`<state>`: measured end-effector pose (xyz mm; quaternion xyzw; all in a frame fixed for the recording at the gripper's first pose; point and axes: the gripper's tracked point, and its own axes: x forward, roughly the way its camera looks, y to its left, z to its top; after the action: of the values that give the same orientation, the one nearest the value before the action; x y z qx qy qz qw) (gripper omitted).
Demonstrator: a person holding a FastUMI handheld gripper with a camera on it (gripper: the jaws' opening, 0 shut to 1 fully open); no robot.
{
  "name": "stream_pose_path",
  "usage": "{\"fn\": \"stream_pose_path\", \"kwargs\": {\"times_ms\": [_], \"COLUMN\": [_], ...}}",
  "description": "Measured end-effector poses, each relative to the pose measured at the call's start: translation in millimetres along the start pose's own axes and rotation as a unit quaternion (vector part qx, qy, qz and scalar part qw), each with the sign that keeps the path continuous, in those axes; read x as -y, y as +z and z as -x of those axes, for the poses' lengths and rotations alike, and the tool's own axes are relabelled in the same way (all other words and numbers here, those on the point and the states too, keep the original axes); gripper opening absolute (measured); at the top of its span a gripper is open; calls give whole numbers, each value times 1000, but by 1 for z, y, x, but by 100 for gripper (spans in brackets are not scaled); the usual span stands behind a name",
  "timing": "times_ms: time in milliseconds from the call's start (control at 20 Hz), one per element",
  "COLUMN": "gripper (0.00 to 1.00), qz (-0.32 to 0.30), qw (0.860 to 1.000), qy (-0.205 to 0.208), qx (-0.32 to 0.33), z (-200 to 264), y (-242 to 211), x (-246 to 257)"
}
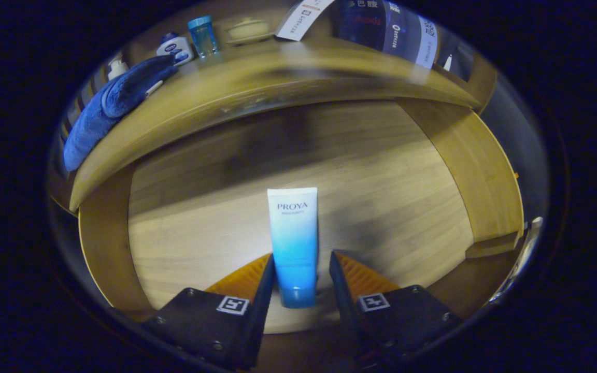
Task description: Pull open the drawer, take out the items inside it, and place them on the countertop above the cabinet.
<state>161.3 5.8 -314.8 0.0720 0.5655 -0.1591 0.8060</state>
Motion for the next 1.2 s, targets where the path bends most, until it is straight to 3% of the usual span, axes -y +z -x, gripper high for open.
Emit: {"fn": "stream_pose_path", "kwargs": {"times_ms": [100,250,300,750,1200], "gripper": [44,44,39,39,39], "qz": [3,-3,-3,14,-18], "qw": [1000,1000,1000,999,994], "qy": [0,2,3,-15,-55], "qx": [1,9,10,24,89], "z": [11,8,7,15,89], "y": [4,7,7,12,30], "x": [1,-1,0,3,20]}}
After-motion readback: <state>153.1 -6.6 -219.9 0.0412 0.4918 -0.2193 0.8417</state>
